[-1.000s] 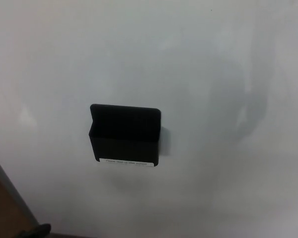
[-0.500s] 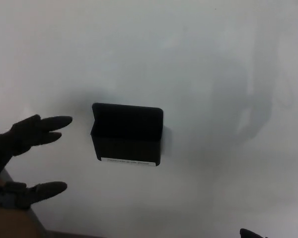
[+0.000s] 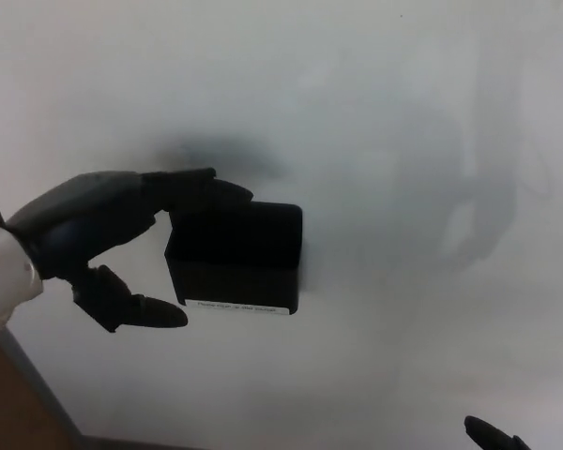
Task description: A magnetic marker holder is on the left hand side of the white board, the robot put the index and middle finger into the opening of the container and pull off the magnetic holder and hand it to a human on the left hand side.
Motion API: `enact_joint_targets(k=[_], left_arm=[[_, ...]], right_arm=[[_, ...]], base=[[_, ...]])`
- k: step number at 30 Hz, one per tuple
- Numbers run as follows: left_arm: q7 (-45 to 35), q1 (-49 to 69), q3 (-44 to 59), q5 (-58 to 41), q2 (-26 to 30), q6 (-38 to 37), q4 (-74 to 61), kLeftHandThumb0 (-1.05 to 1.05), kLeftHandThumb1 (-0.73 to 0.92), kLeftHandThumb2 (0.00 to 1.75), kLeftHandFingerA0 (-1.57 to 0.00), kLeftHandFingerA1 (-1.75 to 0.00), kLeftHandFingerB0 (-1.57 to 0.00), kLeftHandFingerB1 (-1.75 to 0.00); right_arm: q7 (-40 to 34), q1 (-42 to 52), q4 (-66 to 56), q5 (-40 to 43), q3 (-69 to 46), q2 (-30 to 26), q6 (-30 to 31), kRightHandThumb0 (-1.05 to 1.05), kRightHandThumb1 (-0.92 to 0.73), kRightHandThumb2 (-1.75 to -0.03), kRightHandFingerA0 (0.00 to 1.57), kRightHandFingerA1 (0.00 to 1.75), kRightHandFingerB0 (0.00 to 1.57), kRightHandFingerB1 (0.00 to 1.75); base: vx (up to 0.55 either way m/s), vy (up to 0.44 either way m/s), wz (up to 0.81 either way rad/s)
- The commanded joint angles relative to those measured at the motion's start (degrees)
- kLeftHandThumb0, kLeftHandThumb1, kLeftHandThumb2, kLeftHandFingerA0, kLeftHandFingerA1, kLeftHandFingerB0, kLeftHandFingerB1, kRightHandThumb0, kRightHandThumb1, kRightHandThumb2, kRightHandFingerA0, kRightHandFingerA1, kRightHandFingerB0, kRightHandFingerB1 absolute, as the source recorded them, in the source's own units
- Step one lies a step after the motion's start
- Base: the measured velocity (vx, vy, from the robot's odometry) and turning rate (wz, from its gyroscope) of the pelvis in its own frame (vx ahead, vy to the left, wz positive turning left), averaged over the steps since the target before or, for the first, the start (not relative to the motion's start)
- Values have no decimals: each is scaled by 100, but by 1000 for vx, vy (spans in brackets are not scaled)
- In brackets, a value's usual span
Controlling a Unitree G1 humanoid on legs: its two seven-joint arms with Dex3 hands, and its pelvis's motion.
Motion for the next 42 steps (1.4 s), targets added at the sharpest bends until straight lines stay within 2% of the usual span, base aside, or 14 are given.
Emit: enact_joint_targets(k=[1,2,3,4,5,12,13,28,29,34,42], left_arm=[[-298,-269,-273,376,72,422,333,-33,19,85,-7,-50,-7,-49],[-311,-290,-296,390,70,434,354,-33,19,85,-7,-50,-7,-49],[-328,-291,-304,375,63,451,359,-74,52,57,-22,-30,-20,-27],[-350,-292,-314,359,53,472,365,-74,52,57,-22,-30,-20,-27],[-365,-289,-326,353,43,492,372,-74,53,57,-21,-30,-21,-27],[-351,-364,-404,496,0,562,578,-74,53,57,-21,-30,-18,-27],[-368,-399,-415,504,-5,577,616,-73,53,57,-21,-29,-18,-27],[-610,-439,-404,418,-74,835,57,-71,52,57,-22,-30,-18,-27],[-815,-464,-453,363,-60,1079,-236,-75,44,78,-22,-41,-14,-36],[-1049,-525,-609,415,-79,1371,-484,-76,43,78,-26,-43,-16,-37],[-1056,-611,-841,525,-205,1357,-297,-77,44,79,-25,-43,-16,-37]], right_arm=[[-90,-114,115,86,-35,-67,-293,-59,-72,-61,64,47,40,36],[-71,-131,131,108,-42,-60,-294,-59,-72,-61,64,47,40,36],[-55,-140,134,120,-45,-58,-284,-63,-59,-90,56,59,34,49],[-34,-152,142,136,-48,-56,-274,-63,-59,-90,56,59,34,49],[-72,-155,154,88,-28,-74,-302,-60,-74,-62,63,46,39,36],[-116,-159,208,59,-6,-103,-386,-60,-73,-62,64,47,39,37],[-91,-162,212,85,-15,-100,-379,-63,-60,-91,57,59,34,50],[-83,-205,232,120,-16,-103,-378,-65,-60,-91,57,59,34,49],[-112,-184,255,89,-6,-123,-370,-65,-60,-91,57,59,35,50],[-132,-127,274,81,6,-119,-356,-65,-59,-90,58,59,36,50],[-112,-116,295,115,1,-93,-353,-63,-59,-91,57,59,35,50]], base=[[0,0,0],[0,0,0],[0,0,0],[0,0,0],[0,0,0],[0,0,0],[0,0,0],[0,0,0],[0,0,0],[0,0,0],[0,0,0]])
